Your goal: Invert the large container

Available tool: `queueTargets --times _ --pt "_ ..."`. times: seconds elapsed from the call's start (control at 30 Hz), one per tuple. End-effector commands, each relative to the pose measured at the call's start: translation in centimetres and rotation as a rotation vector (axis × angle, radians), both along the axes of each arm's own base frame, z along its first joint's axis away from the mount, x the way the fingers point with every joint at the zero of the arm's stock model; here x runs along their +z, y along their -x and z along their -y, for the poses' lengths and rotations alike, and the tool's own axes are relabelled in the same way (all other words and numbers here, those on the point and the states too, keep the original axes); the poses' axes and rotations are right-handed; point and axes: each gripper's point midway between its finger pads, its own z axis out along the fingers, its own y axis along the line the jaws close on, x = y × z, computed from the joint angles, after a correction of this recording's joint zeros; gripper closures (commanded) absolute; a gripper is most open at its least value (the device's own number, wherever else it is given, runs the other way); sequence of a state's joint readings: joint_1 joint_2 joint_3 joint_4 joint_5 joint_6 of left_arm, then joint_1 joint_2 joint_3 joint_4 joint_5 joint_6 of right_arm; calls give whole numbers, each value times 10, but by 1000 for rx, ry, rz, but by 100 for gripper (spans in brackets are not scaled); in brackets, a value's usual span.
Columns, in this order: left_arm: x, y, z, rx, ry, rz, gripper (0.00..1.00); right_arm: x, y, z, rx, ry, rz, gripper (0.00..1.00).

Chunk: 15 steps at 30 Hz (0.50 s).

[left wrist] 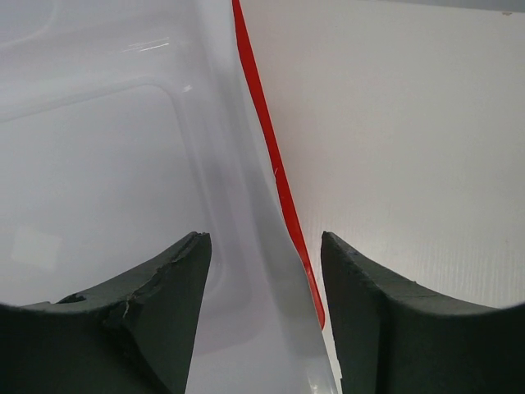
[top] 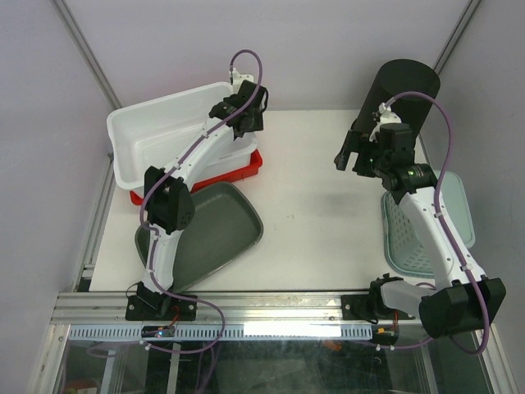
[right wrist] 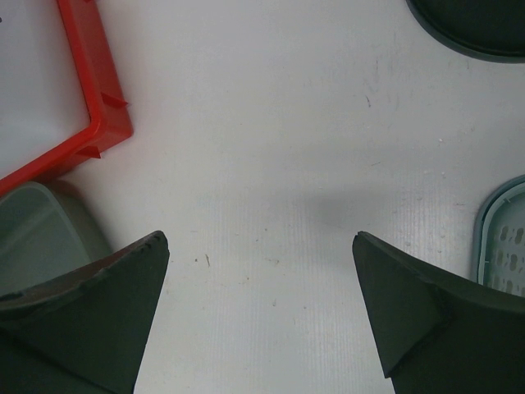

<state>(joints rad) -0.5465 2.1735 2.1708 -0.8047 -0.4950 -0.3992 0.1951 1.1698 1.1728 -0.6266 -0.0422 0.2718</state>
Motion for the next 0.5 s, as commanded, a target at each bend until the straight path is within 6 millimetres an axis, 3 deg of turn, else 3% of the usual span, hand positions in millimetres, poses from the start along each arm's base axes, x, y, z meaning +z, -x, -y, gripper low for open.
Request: queueTargets --times 0.0,0.2,0.37,0.47 --pt "15 -11 -1 12 -11 57 42 12 -3 -4 9 -23 43 2" --pt "6 -12 0 11 -26 44 45 11 -2 -4 12 -25 42 2" --pt "9 -10 2 5 -40 50 63 11 -2 -5 12 -28 41 2" --pt "27 -5 3 2 -46 83 76 11 -2 -5 13 -28 40 2"
